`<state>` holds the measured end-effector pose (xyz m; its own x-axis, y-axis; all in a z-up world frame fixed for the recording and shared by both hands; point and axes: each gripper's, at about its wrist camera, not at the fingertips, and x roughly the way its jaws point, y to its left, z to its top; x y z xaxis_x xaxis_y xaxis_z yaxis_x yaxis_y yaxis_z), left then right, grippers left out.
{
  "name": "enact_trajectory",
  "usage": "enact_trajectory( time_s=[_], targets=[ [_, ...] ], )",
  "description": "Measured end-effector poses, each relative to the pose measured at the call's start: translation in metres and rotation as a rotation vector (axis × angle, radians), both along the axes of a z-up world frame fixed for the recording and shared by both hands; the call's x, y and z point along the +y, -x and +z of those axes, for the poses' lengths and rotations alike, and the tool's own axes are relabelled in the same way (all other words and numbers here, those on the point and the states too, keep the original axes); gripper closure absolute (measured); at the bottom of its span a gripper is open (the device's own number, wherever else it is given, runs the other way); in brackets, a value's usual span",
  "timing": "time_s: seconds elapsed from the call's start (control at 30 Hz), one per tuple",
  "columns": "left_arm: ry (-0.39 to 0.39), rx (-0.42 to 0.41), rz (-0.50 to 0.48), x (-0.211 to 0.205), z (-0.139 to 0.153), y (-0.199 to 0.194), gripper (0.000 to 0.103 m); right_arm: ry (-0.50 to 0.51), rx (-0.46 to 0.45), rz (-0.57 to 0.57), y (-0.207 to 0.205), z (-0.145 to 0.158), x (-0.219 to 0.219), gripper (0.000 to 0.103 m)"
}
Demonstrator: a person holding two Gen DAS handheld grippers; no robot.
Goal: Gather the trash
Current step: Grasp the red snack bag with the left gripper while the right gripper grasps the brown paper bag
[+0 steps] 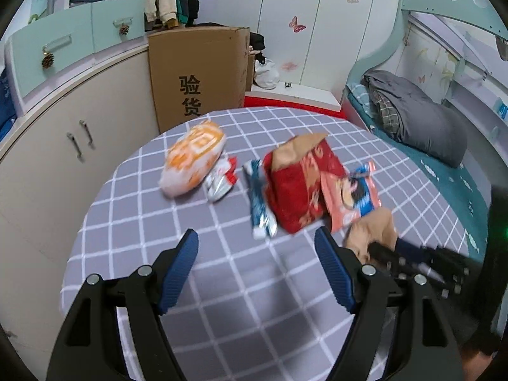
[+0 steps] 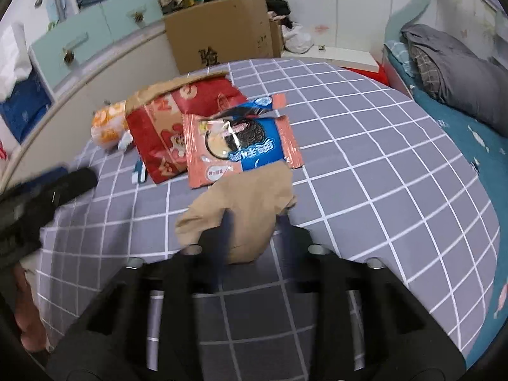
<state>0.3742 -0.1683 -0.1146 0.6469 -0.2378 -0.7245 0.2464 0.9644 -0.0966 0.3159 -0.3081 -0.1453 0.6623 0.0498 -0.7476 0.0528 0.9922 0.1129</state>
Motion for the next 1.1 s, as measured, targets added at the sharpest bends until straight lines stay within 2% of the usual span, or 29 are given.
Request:
enact_trajectory(
  time_s=[0.03,0.17,0.27,0.43,0.5,0.57,0.63,0.77,0.83,1.1],
  targets=[
    [0.007,-0.007,-0.003,-0.004,0.000,-0.006,0.029,0.005,-0.002,0.023,0.001,0.001,0.002,0.093],
    [0.014,-0.017,0.000,-0.014,-0.003,-0.025,0.029,0.029,-0.068,0.008,0.012,0.011,-0.003,0.095],
    [0.026,-0.004,-0.001,-0.020,-0.006,-0.039,0.029,0.000,-0.131,-0.020,0.018,0.025,-0.014,0.095],
    [0.050,0.000,-0.004,-0.027,-0.009,-0.055,0.029,-0.034,-0.176,-0.016,0.016,0.033,-0.022,0.095],
    [0.056,-0.010,-0.022,-0.031,-0.009,-0.059,0.035,-0.054,-0.177,-0.012,0.013,0.032,-0.024,0.095],
    [0.011,-0.021,-0.045,-0.039,-0.010,-0.061,0.055,-0.057,-0.181,-0.016,0.009,0.031,-0.024,0.095],
    [0.000,-0.029,-0.052,-0.042,-0.010,-0.061,0.057,-0.075,-0.185,-0.017,0.005,0.030,-0.027,0.095],
    [0.053,-0.073,-0.057,-0.035,0.002,-0.049,0.072,-0.080,-0.200,-0.014,0.005,0.032,-0.023,0.095],
    [0.071,-0.108,-0.042,-0.029,0.011,-0.039,0.075,-0.080,-0.211,-0.008,0.008,0.036,-0.020,0.095],
    [0.188,-0.217,-0.034,0.010,0.051,0.020,0.076,-0.090,-0.271,0.040,0.029,0.064,0.009,0.095]
  ],
)
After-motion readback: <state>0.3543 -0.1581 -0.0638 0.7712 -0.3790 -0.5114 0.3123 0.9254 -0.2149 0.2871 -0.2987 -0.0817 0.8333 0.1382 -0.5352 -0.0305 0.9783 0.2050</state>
